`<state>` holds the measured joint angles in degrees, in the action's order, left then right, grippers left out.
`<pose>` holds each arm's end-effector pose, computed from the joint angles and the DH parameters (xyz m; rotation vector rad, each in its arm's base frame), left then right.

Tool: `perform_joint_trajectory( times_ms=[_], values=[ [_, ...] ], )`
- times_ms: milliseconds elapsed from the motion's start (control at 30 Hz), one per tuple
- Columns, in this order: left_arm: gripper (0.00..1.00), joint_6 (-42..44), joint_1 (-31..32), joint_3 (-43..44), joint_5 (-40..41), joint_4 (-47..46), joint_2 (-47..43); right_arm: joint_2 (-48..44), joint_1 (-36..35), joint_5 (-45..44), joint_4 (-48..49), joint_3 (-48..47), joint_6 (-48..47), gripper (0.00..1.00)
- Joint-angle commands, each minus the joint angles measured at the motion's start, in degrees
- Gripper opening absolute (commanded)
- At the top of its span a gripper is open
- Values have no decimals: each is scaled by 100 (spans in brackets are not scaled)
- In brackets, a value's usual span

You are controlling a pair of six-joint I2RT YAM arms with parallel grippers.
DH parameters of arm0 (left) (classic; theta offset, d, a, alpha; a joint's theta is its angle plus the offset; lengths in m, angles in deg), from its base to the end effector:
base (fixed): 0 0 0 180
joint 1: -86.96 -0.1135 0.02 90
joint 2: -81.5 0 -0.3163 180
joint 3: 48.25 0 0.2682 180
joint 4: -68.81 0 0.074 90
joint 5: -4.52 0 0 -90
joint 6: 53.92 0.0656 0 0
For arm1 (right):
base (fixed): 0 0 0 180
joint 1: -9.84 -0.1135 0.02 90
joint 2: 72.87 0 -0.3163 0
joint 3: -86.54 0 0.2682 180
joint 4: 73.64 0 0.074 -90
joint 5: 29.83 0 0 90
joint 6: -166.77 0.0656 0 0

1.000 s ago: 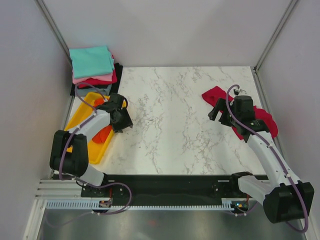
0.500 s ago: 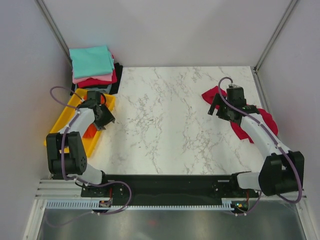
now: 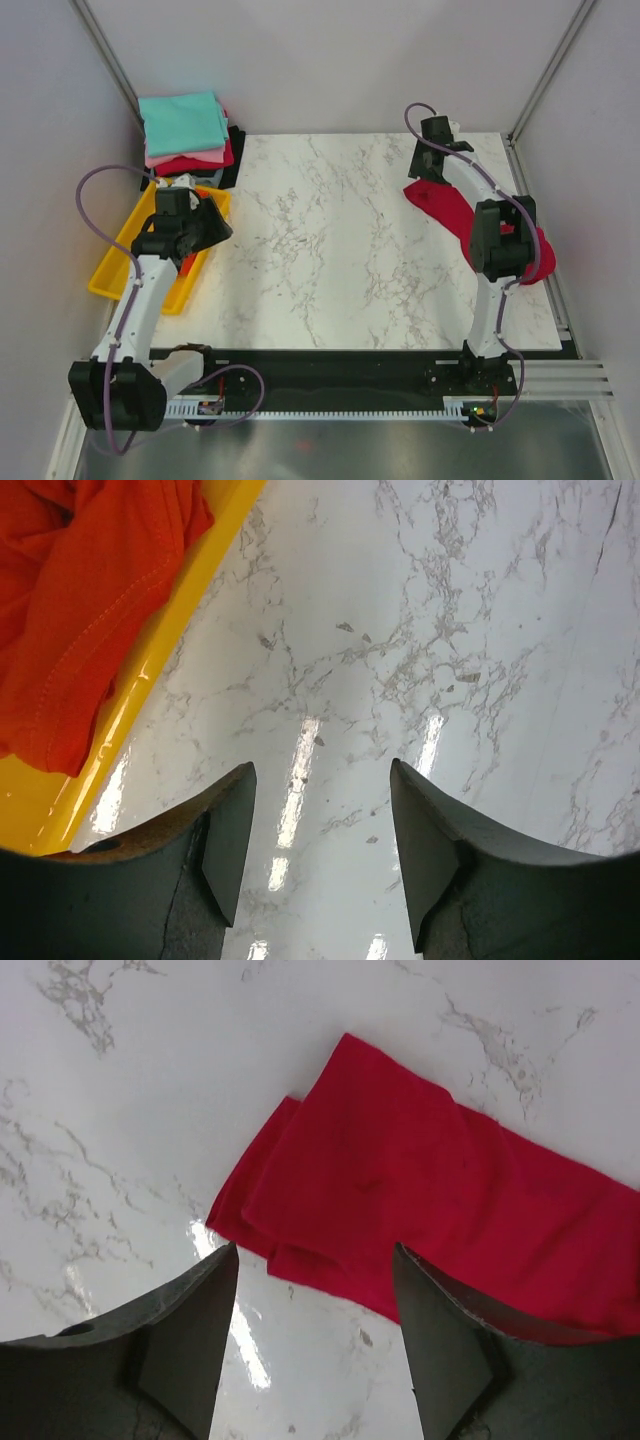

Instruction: Fold and stack the t-shirts

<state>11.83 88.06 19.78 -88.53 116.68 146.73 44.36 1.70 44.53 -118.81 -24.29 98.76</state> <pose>0.2538 -0.0084 0.3150 -0.4506 2.3302 -0.2770 0.5138 0.0556 0.2574 0.4077 2.3936 -0.1019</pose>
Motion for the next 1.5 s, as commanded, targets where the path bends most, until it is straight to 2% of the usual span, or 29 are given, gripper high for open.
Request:
perform_joint_trajectory(
  times_ms=[0,100,233,367,400,433,600,633,733,800,900,1067,1167,1300,1333,1367,1400,1433,1467],
  values=[
    [64,597,-5,-307,-126,399,-545,484,-12,-580,-439,-658,-257,71],
    [65,536,-5,-571,-248,409,-1082,783,-12,-581,-624,-958,-249,70],
    [65,351,4,-765,-451,365,-1337,740,-21,-607,-432,-538,-135,67],
    [65,439,13,-818,-618,277,-1268,871,-3,-598,-370,-449,-82,57],
    [65,447,13,-844,-592,268,-1267,898,5,-572,-335,-457,-82,53],
    [65,456,13,-862,-592,250,-1267,950,-3,-554,-335,-483,-73,42],
    [66,465,65,-967,-706,110,-1355,1153,6,-493,-308,-703,-134,15],
    [66,465,83,-985,-697,118,-1347,1197,23,-501,-308,-764,-161,0],
    [65,465,136,-985,-697,92,-1338,1197,32,-397,-317,-905,-213,0],
    [65,474,136,-994,-706,66,-1320,1101,14,-21,-326,-932,-222,0],
    [65,483,136,-994,-697,57,-1320,514,-257,262,-439,-1002,-240,0],
    [65,474,136,-1011,-618,57,-1460,-471,-1399,482,-783,-924,-118,0],
    [65,465,136,-1011,-565,48,-1504,-1130,-2084,667,-774,-406,137,0],
    [65,448,136,-1020,-530,48,-1549,-1886,-3103,614,-372,892,497,0],
    [65,447,136,-1020,-547,39,-1549,-1914,-3184,902,-248,1131,559,0],
    [65,447,136,-1020,-565,31,-1540,-1932,-3228,1253,75,1368,577,4],
    [65,439,144,-1029,-617,31,-1496,-1854,-3246,1552,244,1789,586,53],
    [65,439,145,-1020,-644,22,-1452,-1792,-3246,1694,315,1906,586,70],
    [65,421,153,-1020,-644,22,-1426,-1730,-3246,1600,325,1977,569,78]
  ],
)
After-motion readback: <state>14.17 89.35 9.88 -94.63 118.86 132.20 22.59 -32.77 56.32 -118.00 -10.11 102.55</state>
